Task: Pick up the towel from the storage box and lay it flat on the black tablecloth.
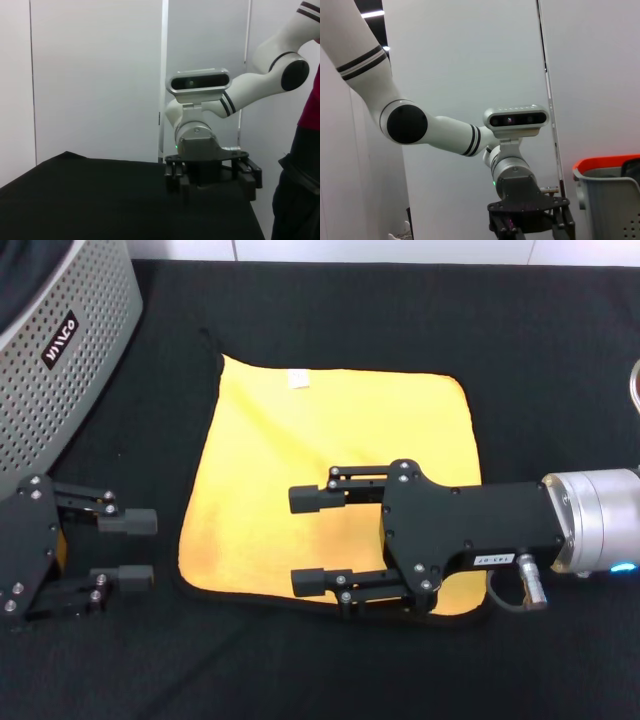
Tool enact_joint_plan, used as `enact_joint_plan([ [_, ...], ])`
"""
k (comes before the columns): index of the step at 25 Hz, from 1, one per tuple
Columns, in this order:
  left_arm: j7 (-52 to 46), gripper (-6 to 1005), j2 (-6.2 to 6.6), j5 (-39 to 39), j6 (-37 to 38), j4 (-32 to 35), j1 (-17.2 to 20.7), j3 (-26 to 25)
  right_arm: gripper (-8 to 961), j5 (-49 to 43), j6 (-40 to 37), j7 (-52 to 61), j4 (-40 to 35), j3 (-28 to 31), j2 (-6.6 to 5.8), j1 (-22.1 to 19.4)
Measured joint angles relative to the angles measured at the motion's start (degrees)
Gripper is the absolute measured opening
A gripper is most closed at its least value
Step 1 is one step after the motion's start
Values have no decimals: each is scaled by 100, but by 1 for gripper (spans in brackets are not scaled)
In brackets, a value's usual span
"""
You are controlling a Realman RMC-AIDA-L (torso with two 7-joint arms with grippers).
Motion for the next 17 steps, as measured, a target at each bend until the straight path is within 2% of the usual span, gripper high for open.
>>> enact_joint_plan([
  [17,-144,424,-28,-19,4,-25,28,-266,703,437,-22,97,133,-119,-1,46],
])
